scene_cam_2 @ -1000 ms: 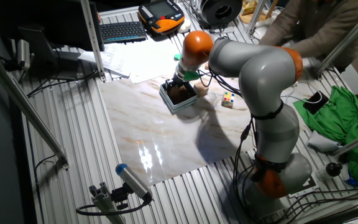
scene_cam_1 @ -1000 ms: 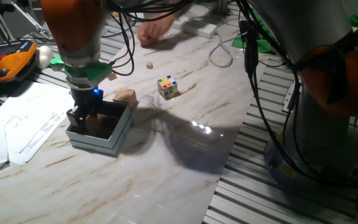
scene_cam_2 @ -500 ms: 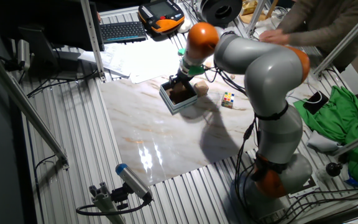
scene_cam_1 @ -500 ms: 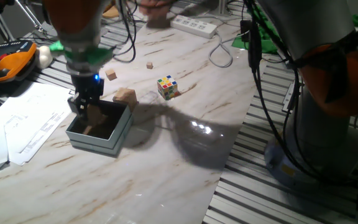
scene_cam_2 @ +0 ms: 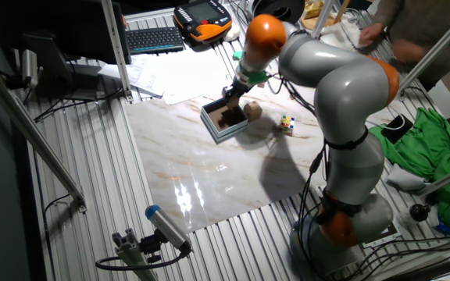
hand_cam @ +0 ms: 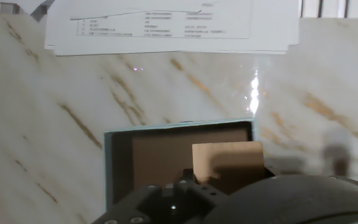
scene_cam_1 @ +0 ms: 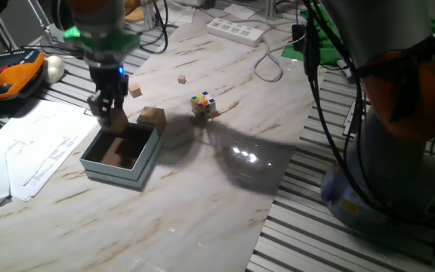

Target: Take everything out of the gift box

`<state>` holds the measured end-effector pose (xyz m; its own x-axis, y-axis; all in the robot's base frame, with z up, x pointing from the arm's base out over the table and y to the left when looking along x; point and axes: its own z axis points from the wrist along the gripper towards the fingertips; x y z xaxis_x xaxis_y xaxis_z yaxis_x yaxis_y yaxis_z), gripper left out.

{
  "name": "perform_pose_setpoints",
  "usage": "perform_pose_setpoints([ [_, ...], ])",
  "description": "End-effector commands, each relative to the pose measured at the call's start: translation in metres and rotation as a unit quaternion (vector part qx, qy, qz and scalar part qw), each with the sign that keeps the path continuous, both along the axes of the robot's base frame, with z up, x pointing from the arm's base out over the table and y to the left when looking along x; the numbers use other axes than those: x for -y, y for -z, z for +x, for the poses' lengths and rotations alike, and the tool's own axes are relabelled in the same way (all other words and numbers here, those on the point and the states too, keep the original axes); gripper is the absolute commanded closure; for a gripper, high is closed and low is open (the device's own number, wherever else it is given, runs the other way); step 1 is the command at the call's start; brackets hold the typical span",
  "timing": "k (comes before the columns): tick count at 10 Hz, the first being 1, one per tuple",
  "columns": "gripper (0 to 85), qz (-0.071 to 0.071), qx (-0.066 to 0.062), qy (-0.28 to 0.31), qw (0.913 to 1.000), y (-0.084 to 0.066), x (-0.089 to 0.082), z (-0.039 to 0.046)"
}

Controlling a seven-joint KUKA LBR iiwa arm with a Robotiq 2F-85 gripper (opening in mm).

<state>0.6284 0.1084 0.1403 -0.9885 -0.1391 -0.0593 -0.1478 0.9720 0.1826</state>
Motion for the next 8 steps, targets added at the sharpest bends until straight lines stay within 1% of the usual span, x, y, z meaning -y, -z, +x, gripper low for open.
perform_pose_setpoints([
  [1,85.0,-0.001,0.0,-0.003,1.0,-0.002,0.016,0.001],
  [2,85.0,-0.002,0.002,-0.014,0.9999,-0.001,0.03,0.0047],
  [3,85.0,-0.002,0.005,-0.021,0.9998,0.004,0.04,0.0063],
  [5,85.0,-0.003,0.006,-0.033,0.9994,0.014,0.06,0.0041],
  [7,85.0,-0.004,0.007,-0.043,0.999,0.027,0.074,0.0066],
  [8,85.0,-0.004,0.005,-0.044,0.999,0.031,0.078,0.0078],
])
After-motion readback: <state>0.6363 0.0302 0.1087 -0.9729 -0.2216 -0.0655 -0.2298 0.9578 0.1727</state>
